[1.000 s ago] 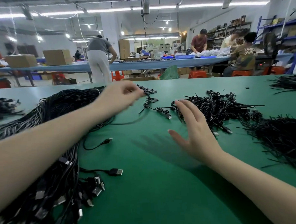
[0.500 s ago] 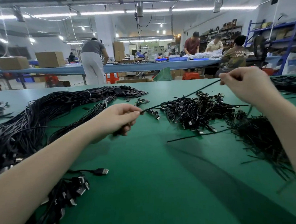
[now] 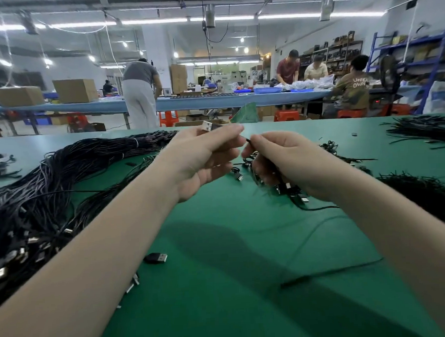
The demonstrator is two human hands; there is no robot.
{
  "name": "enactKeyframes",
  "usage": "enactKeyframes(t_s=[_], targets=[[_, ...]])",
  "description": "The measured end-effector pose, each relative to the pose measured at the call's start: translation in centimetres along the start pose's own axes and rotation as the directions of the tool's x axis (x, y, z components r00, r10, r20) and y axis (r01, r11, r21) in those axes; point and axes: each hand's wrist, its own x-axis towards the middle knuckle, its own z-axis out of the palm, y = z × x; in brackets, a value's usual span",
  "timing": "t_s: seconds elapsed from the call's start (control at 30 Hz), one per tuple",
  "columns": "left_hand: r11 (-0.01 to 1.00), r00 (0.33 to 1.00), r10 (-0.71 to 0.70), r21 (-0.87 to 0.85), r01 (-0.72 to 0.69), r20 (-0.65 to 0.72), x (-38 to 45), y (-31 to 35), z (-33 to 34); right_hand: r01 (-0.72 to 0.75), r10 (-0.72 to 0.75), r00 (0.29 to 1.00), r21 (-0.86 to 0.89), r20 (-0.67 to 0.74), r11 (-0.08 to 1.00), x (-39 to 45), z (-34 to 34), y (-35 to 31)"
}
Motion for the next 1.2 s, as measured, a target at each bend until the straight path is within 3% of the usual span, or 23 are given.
enactKeyframes(t_s=[0.1,0.27,0.37,0.5,0.6,0.67,0.73,0.77,0.83,0.9,0.97,1.07,1.13,1.2], targets=[[0.998,0.999,0.047,0.044,-0.048,0.013,0.1,-0.7,-0.2,0.025,-0.017,0.998,0.146,-0.057,0.989,0.0,1.2,0.0],[0.984,0.972,0.048,0.159,-0.086,0.232,-0.1,-1.6,-0.1,0.049,-0.009,0.991,0.301,-0.133,0.952,0.0,2.2,0.6],[0.961,0.976,0.093,0.237,-0.139,0.197,0.0,-2.1,0.3,0.067,-0.038,0.994,0.288,-0.105,0.955,0.0,2.7,1.1],[0.995,0.994,0.087,0.048,-0.091,0.072,0.2,-1.4,0.1,0.069,-0.074,0.997,0.167,0.023,0.984,-0.1,3.7,2.1],[0.983,0.999,0.036,-0.182,-0.031,0.025,0.2,-0.4,-0.6,-0.019,-0.023,0.974,0.185,0.224,0.983,-0.4,4.2,3.5],[0.922,0.997,-0.017,-0.384,0.047,0.08,0.1,0.4,-1.5,-0.098,0.054,0.94,0.112,0.338,0.989,-0.5,4.0,4.3],[0.884,0.968,-0.061,-0.437,0.165,0.243,-0.2,1.1,-2.4,-0.136,0.12,0.951,0.034,0.285,0.99,-0.5,3.4,4.6],[0.915,0.941,-0.079,-0.352,0.199,0.328,-0.3,1.1,-2.8,-0.136,0.132,0.971,0.006,0.201,0.991,-0.3,3.0,4.6],[0.988,0.888,-0.146,0.017,0.154,0.437,-0.3,0.5,-3.3,-0.109,0.11,0.994,-0.026,0.021,0.994,0.0,2.2,4.2],[0.917,0.838,-0.28,0.388,0.09,0.468,0.0,-0.3,-3.1,-0.065,0.061,0.994,-0.04,-0.094,0.997,0.3,1.6,3.1],[0.829,0.827,-0.365,0.553,0.081,0.427,0.4,-0.9,-2.7,-0.008,-0.01,0.99,-0.126,-0.139,0.992,0.2,1.4,1.9],[0.831,0.95,-0.185,0.556,0.014,0.253,1.2,-1.4,-2.5,0.105,-0.151,0.971,-0.237,-0.184,0.966,-0.3,2.1,0.6],[0.9,0.992,-0.033,0.436,-0.022,0.118,1.7,-1.5,-2.7,0.157,-0.186,0.966,-0.166,-0.177,0.974,-0.5,2.7,0.3],[0.988,0.999,0.003,0.155,-0.008,0.032,1.7,-1.1,-2.7,0.158,-0.158,0.986,-0.003,-0.057,0.987,-0.5,3.4,0.8]])
